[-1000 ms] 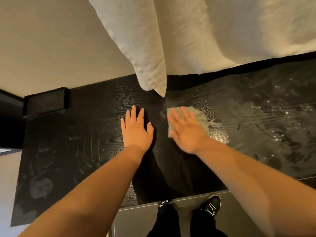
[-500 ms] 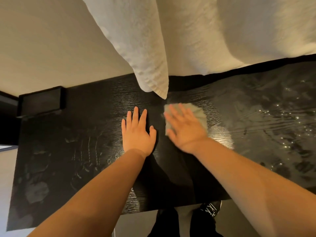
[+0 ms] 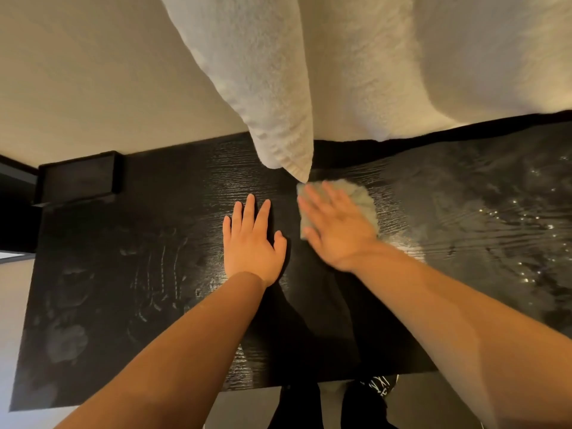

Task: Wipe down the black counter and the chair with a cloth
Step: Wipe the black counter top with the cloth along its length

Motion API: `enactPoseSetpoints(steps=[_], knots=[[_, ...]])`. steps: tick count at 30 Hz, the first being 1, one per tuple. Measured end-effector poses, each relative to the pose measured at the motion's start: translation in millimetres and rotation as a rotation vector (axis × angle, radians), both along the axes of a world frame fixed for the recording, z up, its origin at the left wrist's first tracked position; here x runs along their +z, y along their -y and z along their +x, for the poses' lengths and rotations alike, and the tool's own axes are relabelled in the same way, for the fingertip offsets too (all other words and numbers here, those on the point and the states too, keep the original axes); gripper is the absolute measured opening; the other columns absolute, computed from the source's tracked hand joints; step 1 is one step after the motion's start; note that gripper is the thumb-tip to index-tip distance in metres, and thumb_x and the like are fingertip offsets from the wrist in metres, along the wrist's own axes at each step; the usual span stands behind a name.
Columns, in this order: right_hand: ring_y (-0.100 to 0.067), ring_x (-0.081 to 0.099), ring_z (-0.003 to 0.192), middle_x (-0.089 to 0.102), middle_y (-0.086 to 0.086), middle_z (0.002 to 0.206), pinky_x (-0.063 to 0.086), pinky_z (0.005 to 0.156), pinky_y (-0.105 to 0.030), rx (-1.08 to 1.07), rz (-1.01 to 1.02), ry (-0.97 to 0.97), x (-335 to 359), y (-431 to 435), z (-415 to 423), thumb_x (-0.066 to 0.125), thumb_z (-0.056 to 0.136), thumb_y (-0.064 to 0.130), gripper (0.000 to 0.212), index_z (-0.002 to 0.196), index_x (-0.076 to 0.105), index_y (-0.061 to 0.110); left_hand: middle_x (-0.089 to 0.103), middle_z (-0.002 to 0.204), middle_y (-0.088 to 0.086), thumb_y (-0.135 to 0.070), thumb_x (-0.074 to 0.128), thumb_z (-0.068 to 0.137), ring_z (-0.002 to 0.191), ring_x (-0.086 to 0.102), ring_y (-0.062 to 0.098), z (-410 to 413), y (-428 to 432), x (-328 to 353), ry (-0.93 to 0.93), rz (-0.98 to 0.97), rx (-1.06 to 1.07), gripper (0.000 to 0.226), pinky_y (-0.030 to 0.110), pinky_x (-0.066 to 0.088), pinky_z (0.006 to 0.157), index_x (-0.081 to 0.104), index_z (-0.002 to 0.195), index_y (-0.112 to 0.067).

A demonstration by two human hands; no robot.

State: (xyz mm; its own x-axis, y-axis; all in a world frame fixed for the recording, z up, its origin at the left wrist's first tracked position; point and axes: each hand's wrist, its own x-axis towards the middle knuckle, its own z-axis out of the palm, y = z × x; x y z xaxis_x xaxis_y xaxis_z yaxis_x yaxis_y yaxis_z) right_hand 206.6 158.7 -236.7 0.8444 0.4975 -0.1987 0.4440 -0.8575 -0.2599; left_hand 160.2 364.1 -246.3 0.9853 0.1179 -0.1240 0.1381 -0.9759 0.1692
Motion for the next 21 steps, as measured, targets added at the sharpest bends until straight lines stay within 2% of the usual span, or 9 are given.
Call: enactPoseSetpoints(steps=[2,4,7,9,12,17,19,21], knots=[[-0.025,-0.005,0.161,0.001,0.004,0.174,-0.002,0.13,-0.044,0.135,-0.006,-0.034,-1.7,3.3,-7.7,0.022,0.101,0.056,0.072,0.166,0.013,0.028,0.01,0.177,0.002,-0.051,0.036,0.099,0.163,0.003,0.026,0.0,0.3,0.2,0.005,0.002,-0.006,0.07,0.051,0.006,0.132,0.026,0.166,-0.031],[-0.025,0.0,0.161,0.006,0.004,0.174,0.001,0.13,-0.044,0.201,-0.008,-0.039,-3.3,11.0,14.1,0.027,0.101,0.058,0.072,0.166,0.019,0.027,0.01,0.177,0.002,-0.051,0.035,0.099,0.163,0.003,0.026,-0.1,0.7,-0.1,0.0,0.005,-0.007,0.071,0.05,0.005,0.132,0.025,0.166,-0.031],[-0.031,0.01,0.159,0.017,-0.002,0.173,0.009,0.128,-0.045,0.056,-0.051,-0.014,1.0,12.1,63.4,0.025,0.096,0.058,0.076,0.165,0.023,0.025,0.009,0.177,0.0,-0.052,0.034,0.099,0.164,0.001,0.025,0.2,0.9,1.2,-0.011,-0.004,0.004,0.071,0.05,0.004,0.132,0.024,0.166,-0.033],[-0.032,0.008,0.159,0.013,-0.002,0.174,0.011,0.128,-0.047,-0.063,-0.069,-0.022,5.8,6.7,83.2,0.017,0.092,0.059,0.081,0.165,0.02,0.025,0.01,0.177,0.0,-0.053,0.033,0.099,0.164,0.001,0.025,0.9,1.0,1.9,-0.015,-0.007,0.007,0.071,0.049,0.003,0.132,0.025,0.166,-0.033],[-0.034,0.005,0.159,0.011,-0.005,0.174,0.006,0.129,-0.049,-0.101,-0.06,-0.007,4.2,-1.7,59.3,0.018,0.094,0.056,0.079,0.165,0.019,0.022,0.01,0.177,0.001,-0.052,0.034,0.099,0.163,0.003,0.025,0.1,0.6,1.3,-0.01,-0.004,0.003,0.071,0.05,0.005,0.132,0.025,0.166,-0.033],[-0.023,-0.009,0.16,-0.001,0.004,0.175,-0.004,0.13,-0.044,0.123,-0.031,-0.05,4.2,6.7,-12.3,0.019,0.098,0.058,0.076,0.166,0.01,0.027,0.01,0.177,0.001,-0.053,0.033,0.098,0.163,0.003,0.026,0.3,0.0,1.6,-0.01,0.002,-0.006,0.071,0.05,0.005,0.132,0.025,0.166,-0.032],[-0.024,-0.002,0.161,0.006,0.004,0.174,0.0,0.13,-0.045,0.206,-0.033,-0.056,-0.5,18.4,2.6,0.029,0.1,0.059,0.075,0.166,0.017,0.028,0.011,0.177,0.001,-0.053,0.033,0.098,0.163,0.004,0.026,0.0,0.4,1.3,-0.004,-0.003,-0.004,0.071,0.05,0.005,0.132,0.026,0.166,-0.032],[-0.031,0.012,0.159,0.019,-0.002,0.173,0.012,0.129,-0.05,0.148,-0.022,0.006,-4.2,25.4,36.0,0.037,0.099,0.057,0.074,0.164,0.026,0.025,0.011,0.177,0.001,-0.053,0.033,0.098,0.163,0.004,0.026,0.4,0.4,0.3,-0.002,-0.002,-0.003,0.072,0.05,0.005,0.132,0.026,0.166,-0.032]])
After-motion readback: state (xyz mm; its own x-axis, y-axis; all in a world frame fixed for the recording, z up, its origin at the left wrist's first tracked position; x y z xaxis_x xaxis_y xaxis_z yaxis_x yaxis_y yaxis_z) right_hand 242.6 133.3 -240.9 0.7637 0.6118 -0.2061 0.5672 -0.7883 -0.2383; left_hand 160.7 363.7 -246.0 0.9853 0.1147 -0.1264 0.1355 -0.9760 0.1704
